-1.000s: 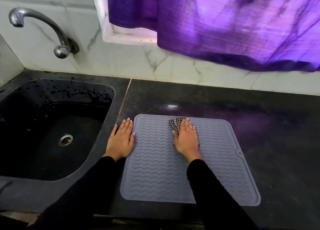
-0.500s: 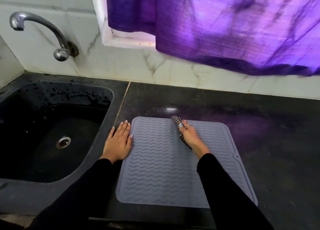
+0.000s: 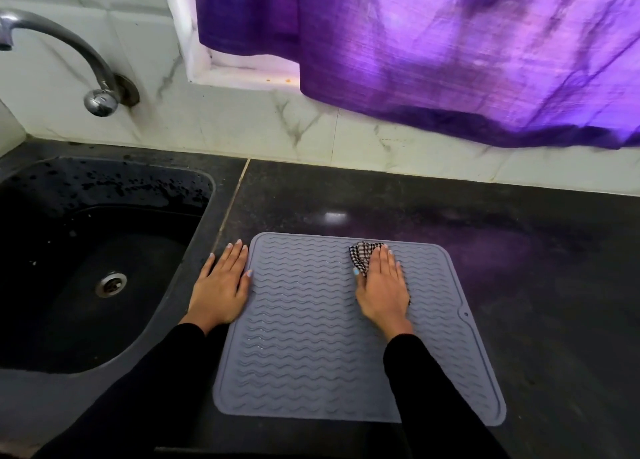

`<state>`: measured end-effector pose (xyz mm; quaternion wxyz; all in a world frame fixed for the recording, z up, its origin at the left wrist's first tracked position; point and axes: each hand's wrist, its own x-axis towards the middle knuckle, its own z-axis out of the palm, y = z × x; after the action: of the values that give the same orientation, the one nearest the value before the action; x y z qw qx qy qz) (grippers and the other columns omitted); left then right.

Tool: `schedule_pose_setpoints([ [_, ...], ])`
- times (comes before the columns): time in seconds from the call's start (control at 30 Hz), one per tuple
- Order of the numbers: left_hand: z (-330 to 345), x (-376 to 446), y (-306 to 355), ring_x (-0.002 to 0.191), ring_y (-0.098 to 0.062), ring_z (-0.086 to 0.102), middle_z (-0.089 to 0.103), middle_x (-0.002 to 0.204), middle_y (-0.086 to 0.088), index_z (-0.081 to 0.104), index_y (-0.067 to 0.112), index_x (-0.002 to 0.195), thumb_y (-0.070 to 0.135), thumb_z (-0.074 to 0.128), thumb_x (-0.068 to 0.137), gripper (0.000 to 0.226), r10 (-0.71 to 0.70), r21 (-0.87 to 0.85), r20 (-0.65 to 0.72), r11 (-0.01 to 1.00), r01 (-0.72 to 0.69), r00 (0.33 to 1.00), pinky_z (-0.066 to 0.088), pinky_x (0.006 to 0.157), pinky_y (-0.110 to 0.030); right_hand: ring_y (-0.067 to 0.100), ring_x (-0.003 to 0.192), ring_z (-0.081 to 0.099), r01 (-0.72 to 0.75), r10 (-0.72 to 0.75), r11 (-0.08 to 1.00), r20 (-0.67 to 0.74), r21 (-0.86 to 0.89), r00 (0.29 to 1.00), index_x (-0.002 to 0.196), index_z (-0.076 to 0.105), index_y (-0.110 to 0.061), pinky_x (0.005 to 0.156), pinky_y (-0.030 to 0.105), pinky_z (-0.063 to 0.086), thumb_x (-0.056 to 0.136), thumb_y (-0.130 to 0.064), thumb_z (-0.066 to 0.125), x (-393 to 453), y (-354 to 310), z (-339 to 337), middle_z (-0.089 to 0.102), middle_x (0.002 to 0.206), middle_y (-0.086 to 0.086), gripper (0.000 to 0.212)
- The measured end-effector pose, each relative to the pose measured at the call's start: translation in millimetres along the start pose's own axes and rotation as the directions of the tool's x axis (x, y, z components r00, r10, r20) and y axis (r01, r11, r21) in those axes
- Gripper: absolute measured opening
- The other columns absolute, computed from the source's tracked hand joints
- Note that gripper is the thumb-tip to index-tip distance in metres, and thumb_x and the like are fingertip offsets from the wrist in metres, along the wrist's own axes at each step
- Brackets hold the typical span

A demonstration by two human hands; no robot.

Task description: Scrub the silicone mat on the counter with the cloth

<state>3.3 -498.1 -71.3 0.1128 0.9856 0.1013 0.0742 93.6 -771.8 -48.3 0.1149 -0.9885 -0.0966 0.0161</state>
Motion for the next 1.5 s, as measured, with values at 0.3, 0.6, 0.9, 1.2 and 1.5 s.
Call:
schedule_pose_setpoints([
  [0.3, 0.2, 0.3, -0.3, 0.142, -0.009, 0.009, 0.017, 0.155, 0.002, 0.024, 0.015, 0.146, 0.055, 0.000, 0.082, 0.079, -0.006, -0.019, -0.013, 1.000, 0.005, 1.000, 0.002, 0.116, -0.035, 0.015, 0.145, 0.000, 0.024, -0.071, 0.965, 0.172, 0.263, 0.983, 0.148, 0.011, -0.009, 0.117, 0.030, -0.001, 0.101, -0.034, 0.029, 9.0, 11.1, -22.3, 0.001, 0.158, 0.004, 0.056],
  [0.6, -0.8, 1.3, -1.1, 0.143, -0.010, 0.013, 0.020, 0.155, 0.002, 0.027, 0.016, 0.145, 0.059, 0.000, 0.078, 0.084, -0.022, -0.056, -0.013, 0.998, 0.021, 1.000, 0.003, 0.116, -0.034, 0.021, 0.106, 0.055, -0.260, 0.338, 0.494, 0.092, 0.830, 0.937, 0.132, 0.046, -0.002, 0.087, 0.028, 0.046, 0.100, -0.027, 0.037, 4.1, 51.4, -72.8, 0.056, 0.119, 0.009, 0.042],
  [0.9, 3.9, 1.9, -5.1, 0.141, -0.008, 0.016, 0.024, 0.153, 0.002, 0.031, 0.015, 0.144, 0.059, 0.004, 0.079, 0.082, -0.009, -0.044, -0.054, 0.999, 0.006, 0.999, 0.007, 0.116, -0.035, 0.020, 0.146, 0.005, -0.013, 0.011, 1.000, -0.092, -0.018, 0.996, 0.148, 0.009, -0.008, 0.113, 0.029, -0.009, 0.068, -0.058, -0.012, -31.3, 50.1, -10.5, 0.006, 0.158, 0.008, 0.097],
  [1.2, 1.7, 3.3, -3.1, 0.142, -0.008, 0.014, 0.021, 0.154, 0.003, 0.027, 0.016, 0.145, 0.059, 0.001, 0.078, 0.084, -0.013, -0.025, -0.025, 1.000, 0.012, 1.000, 0.006, 0.116, -0.035, 0.015, 0.144, 0.015, -0.002, -0.013, 0.938, 0.040, 0.346, 0.999, 0.146, 0.024, -0.009, 0.116, 0.026, 0.009, 0.100, -0.031, 0.035, -13.0, 63.7, -28.3, 0.017, 0.156, 0.004, 0.053],
  [1.5, -2.8, 1.4, 0.0, 0.143, -0.010, 0.014, 0.021, 0.154, 0.003, 0.027, 0.016, 0.145, 0.060, 0.000, 0.075, 0.087, -0.025, -0.044, -0.014, 0.999, 0.024, 1.000, 0.005, 0.116, -0.035, 0.020, 0.137, 0.034, -0.197, 0.285, 0.665, 0.000, 0.720, 0.959, 0.143, 0.036, -0.013, 0.115, 0.038, 0.025, 0.098, -0.026, 0.042, -53.9, 77.2, -63.3, 0.036, 0.149, 0.005, 0.047],
])
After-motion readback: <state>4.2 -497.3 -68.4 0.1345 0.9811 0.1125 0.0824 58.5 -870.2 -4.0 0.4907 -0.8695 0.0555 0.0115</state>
